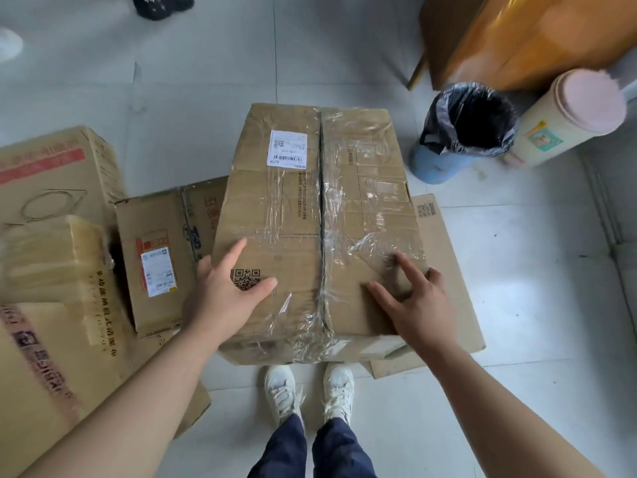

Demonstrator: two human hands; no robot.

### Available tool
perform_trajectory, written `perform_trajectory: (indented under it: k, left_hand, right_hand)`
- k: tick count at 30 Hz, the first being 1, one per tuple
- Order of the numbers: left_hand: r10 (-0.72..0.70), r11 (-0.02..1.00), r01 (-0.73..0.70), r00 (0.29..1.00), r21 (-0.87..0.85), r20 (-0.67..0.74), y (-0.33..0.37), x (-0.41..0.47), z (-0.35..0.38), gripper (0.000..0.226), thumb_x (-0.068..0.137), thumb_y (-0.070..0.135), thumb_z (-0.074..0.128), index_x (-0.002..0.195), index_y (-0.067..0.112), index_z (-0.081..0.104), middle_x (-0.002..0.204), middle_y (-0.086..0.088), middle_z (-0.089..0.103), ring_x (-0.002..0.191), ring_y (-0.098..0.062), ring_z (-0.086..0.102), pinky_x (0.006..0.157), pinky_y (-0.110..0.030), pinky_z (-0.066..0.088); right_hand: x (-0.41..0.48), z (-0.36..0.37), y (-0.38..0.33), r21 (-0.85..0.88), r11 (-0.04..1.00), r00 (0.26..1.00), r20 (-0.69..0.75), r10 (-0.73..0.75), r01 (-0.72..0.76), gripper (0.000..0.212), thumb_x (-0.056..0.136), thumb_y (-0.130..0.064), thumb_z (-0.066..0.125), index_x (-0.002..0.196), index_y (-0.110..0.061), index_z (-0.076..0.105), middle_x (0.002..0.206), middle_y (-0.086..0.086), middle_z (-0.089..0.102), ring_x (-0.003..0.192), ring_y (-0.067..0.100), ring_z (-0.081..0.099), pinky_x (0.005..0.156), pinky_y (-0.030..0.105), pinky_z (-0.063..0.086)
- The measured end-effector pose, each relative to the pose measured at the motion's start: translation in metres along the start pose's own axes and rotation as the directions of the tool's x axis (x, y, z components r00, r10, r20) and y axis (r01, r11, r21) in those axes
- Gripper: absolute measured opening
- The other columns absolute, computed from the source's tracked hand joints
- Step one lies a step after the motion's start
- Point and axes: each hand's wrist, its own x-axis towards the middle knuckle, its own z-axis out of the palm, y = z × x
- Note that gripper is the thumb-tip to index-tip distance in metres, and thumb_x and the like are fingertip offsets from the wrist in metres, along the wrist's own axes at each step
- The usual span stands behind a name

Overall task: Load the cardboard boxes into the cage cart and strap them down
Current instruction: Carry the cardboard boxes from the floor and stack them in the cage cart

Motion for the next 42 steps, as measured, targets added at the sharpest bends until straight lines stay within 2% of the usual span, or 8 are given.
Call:
perform_trajectory:
  k: [8,12,15,19,23,28,33,42]
  left_hand:
    - [-0.027,0.999,0.021,0.989,-0.046,-0.147,0.042,-0.057,-0.114,0.076,0.069,0.063,0.070,0.135,0.060,0.031,0.151,-0.007,0.024,0.127,-0.028,0.045,0.089,-0.035,0.038]
    - [-0.092,0.991,0.066,0.964,-0.113,-0.249,0.055,-0.105,-0.160,0.076,0.069,0.068,0.066,0.135,0.061,0.028,0.149,-0.001,0.031,0.099,-0.017,0.056,0.076,-0.031,0.046]
    - [-0.165,0.978,0.107,0.925,-0.181,-0.341,0.058,-0.150,-0.184,0.076,0.069,0.070,0.064,0.134,0.063,0.026,0.151,-0.003,0.028,0.114,-0.024,0.054,0.065,-0.025,0.038]
    - [-0.249,0.930,0.079,0.855,-0.360,-0.455,0.055,-0.211,-0.207,0.077,0.068,0.065,0.069,0.135,0.062,0.029,0.150,-0.002,0.031,0.121,-0.023,0.049,0.085,-0.031,0.040]
    - [-0.333,0.883,0.031,0.746,-0.469,-0.577,0.048,-0.275,-0.225,0.077,0.069,0.060,0.073,0.134,0.060,0.033,0.146,0.002,0.036,0.125,-0.015,0.044,0.097,-0.034,0.038]
    - [-0.481,0.837,0.074,0.572,-0.542,-0.664,0.033,-0.363,-0.242,0.076,0.068,0.063,0.071,0.133,0.061,0.032,0.142,0.006,0.044,0.116,-0.019,0.052,0.090,-0.032,0.043]
    - [-0.634,0.767,0.193,0.366,-0.611,-0.681,0.011,-0.453,-0.242,0.073,0.068,0.070,0.064,0.131,0.064,0.028,0.136,0.012,0.047,0.110,-0.016,0.055,0.077,-0.033,0.046]
    - [-0.791,0.597,0.220,0.002,-0.771,-0.612,-0.071,-0.620,-0.224,0.076,0.064,0.072,0.065,0.132,0.059,0.034,0.137,0.008,0.038,0.092,-0.007,0.046,0.086,-0.035,0.042]
  right_hand:
    - [-0.033,-0.087,-0.091,0.051,0.979,0.980,-0.045,-0.195,0.197,0.076,0.066,-0.076,0.058,0.135,-0.049,0.042,0.129,0.008,0.044,0.098,0.024,0.061,0.086,0.029,0.046]
    - [-0.048,-0.133,-0.135,0.010,0.942,0.942,-0.044,-0.334,0.335,0.076,0.063,-0.080,0.054,0.132,-0.051,0.044,0.132,0.006,0.045,0.105,0.022,0.059,0.089,0.034,0.048]
    - [-0.064,-0.162,-0.166,-0.016,0.888,0.888,-0.030,-0.460,0.459,0.084,0.056,-0.089,0.043,0.132,-0.052,0.043,0.134,0.006,0.045,0.106,0.022,0.060,0.089,0.036,0.051]
    - [-0.091,-0.191,-0.201,-0.028,0.781,0.781,-0.017,-0.625,0.624,0.084,0.055,-0.093,0.039,0.130,-0.055,0.042,0.132,0.002,0.047,0.103,0.020,0.062,0.085,0.035,0.051]
    - [-0.126,-0.206,-0.233,-0.021,0.658,0.658,0.029,-0.752,0.753,0.074,0.061,-0.087,0.047,0.128,-0.056,0.041,0.127,-0.005,0.045,0.105,0.017,0.059,0.085,0.035,0.050]
    - [-0.188,-0.211,-0.270,-0.020,0.460,0.460,0.097,-0.883,0.888,0.078,0.063,-0.089,0.040,0.132,-0.055,0.038,0.125,-0.005,0.044,0.106,0.020,0.058,0.082,0.033,0.049]
    - [-0.262,-0.200,-0.299,0.017,0.258,0.252,0.163,-0.954,0.966,0.076,0.065,-0.088,0.043,0.134,-0.054,0.037,0.129,-0.001,0.045,0.111,0.020,0.056,0.090,0.035,0.048]
    - [-0.453,-0.149,-0.328,0.079,-0.056,-0.078,0.304,-0.949,0.995,0.077,0.060,-0.091,0.035,0.130,-0.059,0.035,0.139,0.001,0.041,0.115,0.024,0.055,0.092,0.038,0.045]
